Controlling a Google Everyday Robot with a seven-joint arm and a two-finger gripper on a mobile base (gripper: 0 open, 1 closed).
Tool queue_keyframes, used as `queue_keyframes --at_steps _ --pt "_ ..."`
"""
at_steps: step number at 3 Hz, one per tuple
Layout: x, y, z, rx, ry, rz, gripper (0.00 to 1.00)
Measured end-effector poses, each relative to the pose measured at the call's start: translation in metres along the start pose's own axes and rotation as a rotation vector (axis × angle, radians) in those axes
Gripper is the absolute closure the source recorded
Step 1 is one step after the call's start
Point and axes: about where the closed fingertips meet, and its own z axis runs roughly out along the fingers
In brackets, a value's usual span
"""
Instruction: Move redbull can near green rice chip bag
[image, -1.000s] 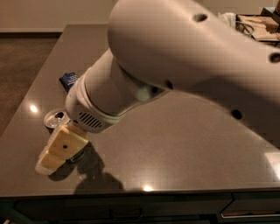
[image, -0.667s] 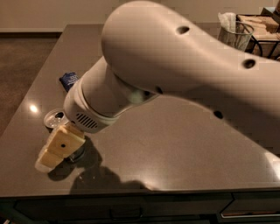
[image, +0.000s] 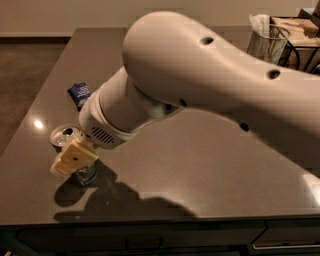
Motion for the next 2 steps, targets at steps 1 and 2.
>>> queue_keyframes --at_steps 1,2 --pt "-0.0088 0.0005 -0.0077 -0.008 -0.035 0.005 0.49" --pt "-0.0167 -0.0004 -0.0169 -0.015 -0.069 0.008 0.73"
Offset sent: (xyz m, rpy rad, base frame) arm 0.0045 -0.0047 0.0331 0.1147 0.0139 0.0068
